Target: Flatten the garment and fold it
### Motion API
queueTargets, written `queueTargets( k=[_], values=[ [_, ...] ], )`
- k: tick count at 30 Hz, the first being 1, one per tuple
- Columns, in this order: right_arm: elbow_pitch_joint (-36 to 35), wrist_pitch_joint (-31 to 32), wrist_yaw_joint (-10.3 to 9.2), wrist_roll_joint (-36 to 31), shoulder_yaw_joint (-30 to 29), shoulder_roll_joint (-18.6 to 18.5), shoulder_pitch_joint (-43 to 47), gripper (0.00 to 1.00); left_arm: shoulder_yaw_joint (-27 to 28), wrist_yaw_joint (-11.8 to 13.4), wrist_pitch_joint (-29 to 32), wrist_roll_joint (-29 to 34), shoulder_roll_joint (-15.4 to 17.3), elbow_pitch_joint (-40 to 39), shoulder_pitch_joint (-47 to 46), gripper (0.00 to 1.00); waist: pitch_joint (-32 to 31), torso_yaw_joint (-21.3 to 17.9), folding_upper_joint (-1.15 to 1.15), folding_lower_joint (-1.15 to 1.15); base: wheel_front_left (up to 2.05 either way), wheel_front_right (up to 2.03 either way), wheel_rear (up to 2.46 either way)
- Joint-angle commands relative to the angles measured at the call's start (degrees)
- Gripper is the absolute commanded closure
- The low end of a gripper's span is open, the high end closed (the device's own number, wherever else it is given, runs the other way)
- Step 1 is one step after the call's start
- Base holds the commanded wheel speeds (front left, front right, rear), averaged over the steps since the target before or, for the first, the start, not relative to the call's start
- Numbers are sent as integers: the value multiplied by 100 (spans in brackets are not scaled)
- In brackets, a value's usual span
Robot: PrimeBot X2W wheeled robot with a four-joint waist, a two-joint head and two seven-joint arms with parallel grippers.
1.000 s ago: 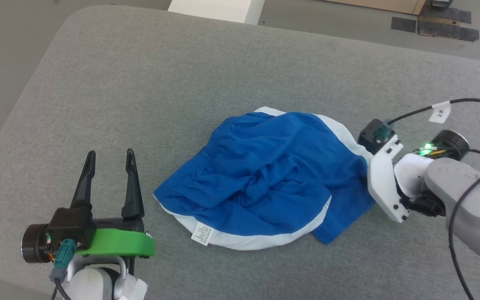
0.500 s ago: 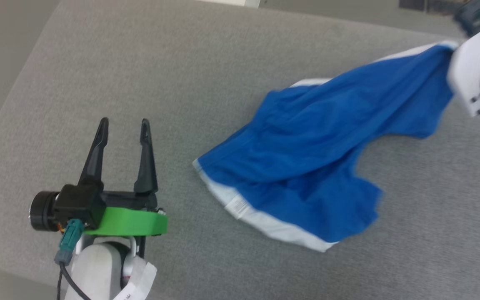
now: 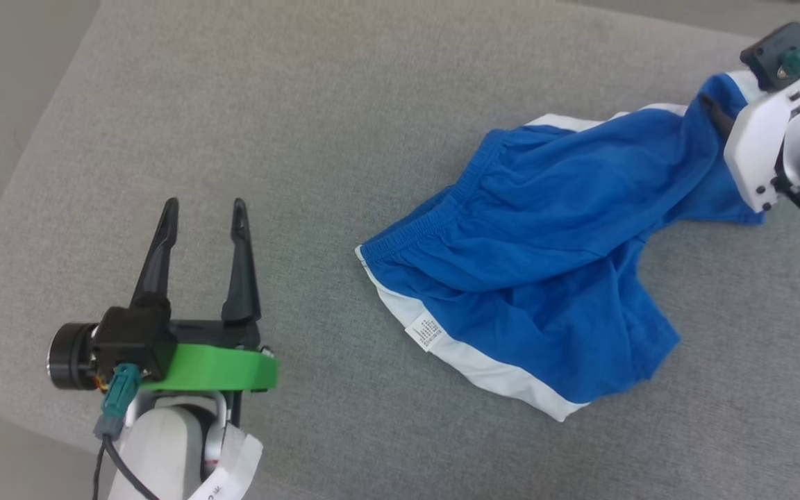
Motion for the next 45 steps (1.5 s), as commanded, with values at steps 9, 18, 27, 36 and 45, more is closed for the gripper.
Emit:
queueTargets(
  k=[9, 18, 27, 36, 45],
  values=[
    [-726, -119, -11, 157, 332, 52, 401, 0, 332, 18, -22, 377, 83, 82, 491, 0, -1023, -790, 0, -1, 0, 0, 0],
    [-3844, 2795, -11, 1585, 864, -1271, 672, 0, 337, -48, -22, 374, 78, 119, 679, 0, -1266, -877, 0, -1, 0, 0, 0],
    [-4825, 4159, -11, 2866, 884, -1655, 878, 0, 186, -51, -22, 288, 23, 134, 577, 0, -1081, -642, 0, -1, 0, 0, 0],
    [-4230, 4196, -11, 3114, 889, -1110, 1279, 0, 61, -5, -22, 200, -12, 151, 376, 0, -759, -357, 0, -1, 0, 0, 0],
    [-3905, 4223, -11, 2718, 891, -815, 1718, 100, 63, 61, -22, 154, -21, 166, 245, 0, -591, -276, 0, -1, 0, 0, 0]
  ],
)
